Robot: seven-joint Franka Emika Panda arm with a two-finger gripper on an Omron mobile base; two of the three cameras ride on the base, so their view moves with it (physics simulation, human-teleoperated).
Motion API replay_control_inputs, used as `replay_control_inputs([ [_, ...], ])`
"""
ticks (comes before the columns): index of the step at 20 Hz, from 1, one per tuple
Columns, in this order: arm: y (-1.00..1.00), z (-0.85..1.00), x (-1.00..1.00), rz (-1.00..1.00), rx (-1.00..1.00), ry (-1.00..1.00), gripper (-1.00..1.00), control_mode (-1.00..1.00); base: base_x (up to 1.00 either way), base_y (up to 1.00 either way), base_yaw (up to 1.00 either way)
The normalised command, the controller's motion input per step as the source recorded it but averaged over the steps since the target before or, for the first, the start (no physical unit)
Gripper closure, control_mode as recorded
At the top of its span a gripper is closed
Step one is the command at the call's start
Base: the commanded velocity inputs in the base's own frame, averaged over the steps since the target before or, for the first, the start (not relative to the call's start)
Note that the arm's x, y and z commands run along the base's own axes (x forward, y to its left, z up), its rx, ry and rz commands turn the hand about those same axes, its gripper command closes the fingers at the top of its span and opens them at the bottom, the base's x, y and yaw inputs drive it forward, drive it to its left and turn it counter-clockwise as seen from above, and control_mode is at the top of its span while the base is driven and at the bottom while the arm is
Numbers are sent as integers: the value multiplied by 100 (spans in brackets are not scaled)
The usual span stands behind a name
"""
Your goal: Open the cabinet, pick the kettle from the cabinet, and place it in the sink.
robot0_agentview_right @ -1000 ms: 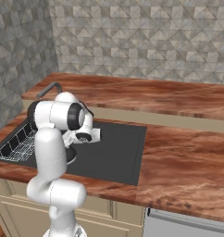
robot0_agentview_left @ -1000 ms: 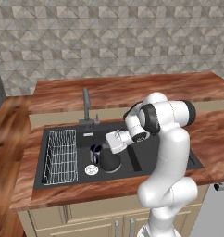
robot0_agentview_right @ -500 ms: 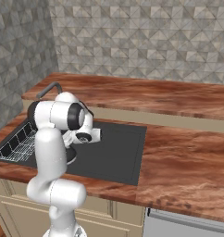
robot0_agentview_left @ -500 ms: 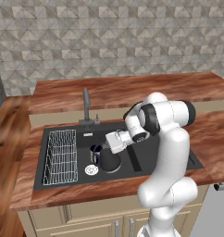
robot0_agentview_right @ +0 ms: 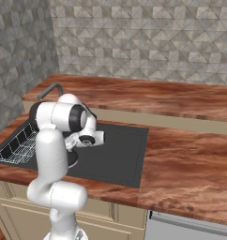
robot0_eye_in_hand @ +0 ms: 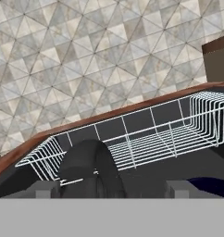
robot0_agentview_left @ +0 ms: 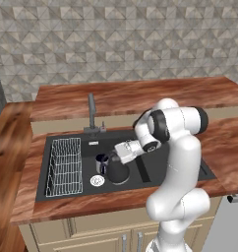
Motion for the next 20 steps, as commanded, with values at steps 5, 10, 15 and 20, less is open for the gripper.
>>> replay_control_inputs([
  [5,-20,-24,-17,0,0,5,-100,-100,0,0,0],
  [10,-21,-17,-13,0,0,1,-100,-100,0,0,0],
  [15,-22,-10,-4,0,0,2,-100,-100,0,0,0],
  [20,-17,-1,-1,0,0,0,-100,-100,0,0,0],
])
